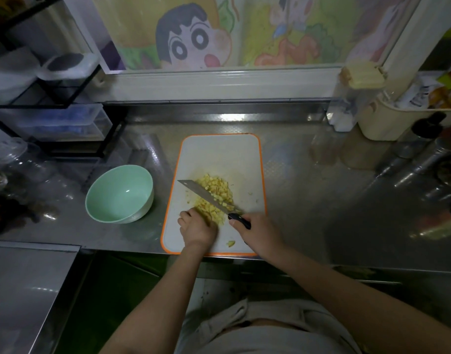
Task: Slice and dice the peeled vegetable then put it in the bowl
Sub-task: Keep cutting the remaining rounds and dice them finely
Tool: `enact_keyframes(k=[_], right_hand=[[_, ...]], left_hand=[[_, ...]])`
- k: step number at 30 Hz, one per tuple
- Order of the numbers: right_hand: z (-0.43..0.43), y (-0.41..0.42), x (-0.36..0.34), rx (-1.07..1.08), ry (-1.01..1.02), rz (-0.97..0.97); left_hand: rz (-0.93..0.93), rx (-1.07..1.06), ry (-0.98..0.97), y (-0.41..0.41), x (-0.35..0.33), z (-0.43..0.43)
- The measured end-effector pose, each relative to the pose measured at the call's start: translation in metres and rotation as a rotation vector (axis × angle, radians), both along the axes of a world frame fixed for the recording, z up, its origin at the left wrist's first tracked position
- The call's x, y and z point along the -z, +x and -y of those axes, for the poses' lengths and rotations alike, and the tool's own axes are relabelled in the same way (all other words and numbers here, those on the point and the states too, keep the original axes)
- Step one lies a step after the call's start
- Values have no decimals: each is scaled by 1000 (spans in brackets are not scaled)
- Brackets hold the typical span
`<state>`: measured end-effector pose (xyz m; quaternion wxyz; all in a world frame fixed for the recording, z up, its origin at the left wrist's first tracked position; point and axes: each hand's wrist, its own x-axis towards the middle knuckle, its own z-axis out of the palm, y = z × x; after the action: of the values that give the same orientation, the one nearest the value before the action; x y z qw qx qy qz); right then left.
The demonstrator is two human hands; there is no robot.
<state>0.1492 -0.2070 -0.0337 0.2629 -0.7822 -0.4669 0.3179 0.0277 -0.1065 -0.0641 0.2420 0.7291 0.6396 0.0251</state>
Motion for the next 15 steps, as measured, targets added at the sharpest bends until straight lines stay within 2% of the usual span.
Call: enact_keyframes(k=[5,15], right_hand=[[1,0,0,0,2,-5],[-1,5,5,30,4,-149]], left_hand=[[-67,81,79,-4,6,-2],[-120,310,88,-33,7,-21]])
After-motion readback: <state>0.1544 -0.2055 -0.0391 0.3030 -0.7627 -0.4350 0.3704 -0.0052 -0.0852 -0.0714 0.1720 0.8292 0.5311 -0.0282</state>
